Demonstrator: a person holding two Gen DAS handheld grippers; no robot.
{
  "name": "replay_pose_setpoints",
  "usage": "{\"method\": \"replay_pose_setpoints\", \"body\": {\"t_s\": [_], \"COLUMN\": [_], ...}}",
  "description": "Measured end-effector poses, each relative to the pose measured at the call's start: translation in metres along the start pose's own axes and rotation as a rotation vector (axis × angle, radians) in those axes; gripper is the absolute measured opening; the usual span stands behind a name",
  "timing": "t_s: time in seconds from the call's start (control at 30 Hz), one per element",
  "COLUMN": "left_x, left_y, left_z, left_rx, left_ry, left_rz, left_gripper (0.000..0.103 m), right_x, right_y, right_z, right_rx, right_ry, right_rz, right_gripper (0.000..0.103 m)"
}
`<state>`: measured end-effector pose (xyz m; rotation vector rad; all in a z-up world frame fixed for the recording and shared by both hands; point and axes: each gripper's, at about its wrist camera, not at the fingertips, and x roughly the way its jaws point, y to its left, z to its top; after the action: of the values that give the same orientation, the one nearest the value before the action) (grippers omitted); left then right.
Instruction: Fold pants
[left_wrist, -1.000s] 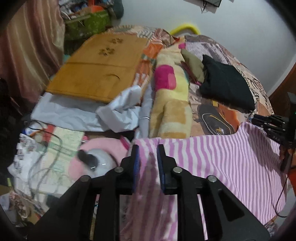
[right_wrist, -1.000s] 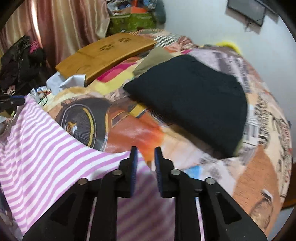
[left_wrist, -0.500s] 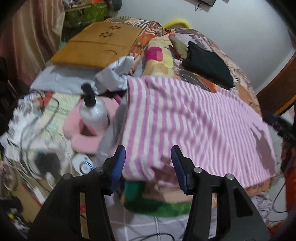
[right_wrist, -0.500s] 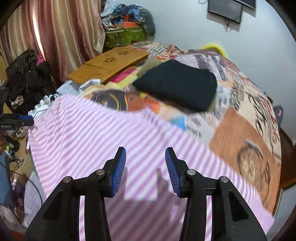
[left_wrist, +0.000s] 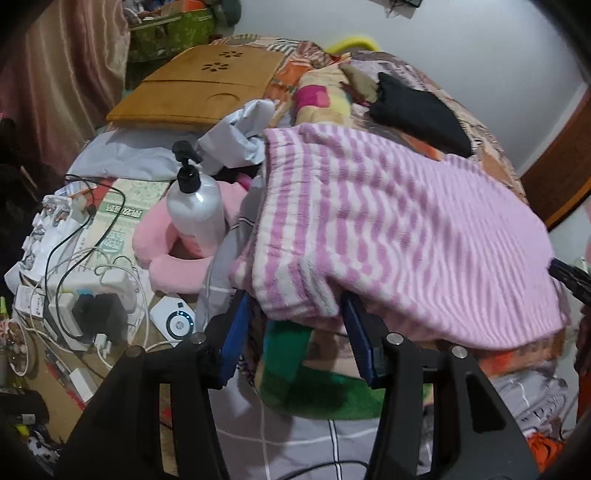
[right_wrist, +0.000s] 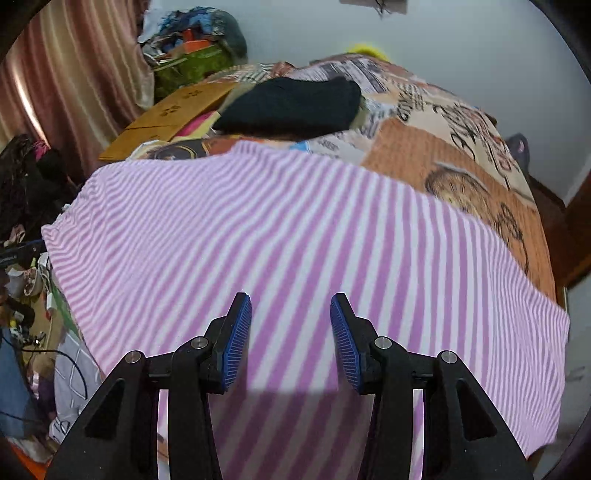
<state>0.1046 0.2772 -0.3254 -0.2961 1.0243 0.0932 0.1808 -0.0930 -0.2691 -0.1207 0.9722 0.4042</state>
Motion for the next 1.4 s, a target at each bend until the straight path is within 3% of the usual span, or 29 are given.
{"method": "replay_pose_setpoints", "body": {"t_s": [0.07, 0.1, 0.3, 0.5, 0.73, 0.83, 1.0, 1.2, 1.4], "left_x": [0.002, 0.001, -0.008, -0.005, -0.003, -0.007, -0.045, -0.085, -0.093], "left_y": [0.0, -0.002, -0.014, 0.007, 0.011, 0.019, 0.032, -0.025, -0.136], "left_z": [0.001, 0.001, 0.0, -0.001, -0.011, -0.015, -0.008, 0.023, 0.05], "left_rx": [-0.012, -0.003, 0.1, 0.06, 0.088, 0.086, -0.006, 0.054, 0.211], "left_ry": [-0.03, -0.052, -0.099, -0.053, -0.015, 0.002, -0.039, -0.147, -0.201], "left_rz": [-0.007, -0.015, 0.096, 0.09, 0.149, 0.254, 0.212, 0.145, 0.027], "left_gripper": [0.046, 0.032, 0.03, 0.029, 0.03, 0.028, 0.028, 0.028, 0.03], "right_x": [-0.001, 0.0, 0.001, 0.001, 0.001, -0.001, -0.01, -0.045, -0.096], "right_y": [-0.001, -0.001, -0.002, -0.004, -0.005, -0.006, -0.014, -0.048, -0.104], "right_z": [-0.003, -0.003, -0.01, -0.012, -0.013, -0.015, -0.017, -0.028, -0.058], "right_rx": [0.009, 0.012, 0.013, 0.026, 0.025, 0.023, 0.057, 0.143, 0.254], "right_ry": [-0.012, -0.014, -0.024, -0.035, -0.05, -0.057, -0.074, -0.15, -0.233], "right_rz": [-0.002, -0.003, -0.003, 0.013, 0.02, 0.022, 0.032, 0.01, -0.074], "right_gripper": [0.047, 0.048, 0.049, 0.05, 0.05, 0.05, 0.05, 0.05, 0.055]}}
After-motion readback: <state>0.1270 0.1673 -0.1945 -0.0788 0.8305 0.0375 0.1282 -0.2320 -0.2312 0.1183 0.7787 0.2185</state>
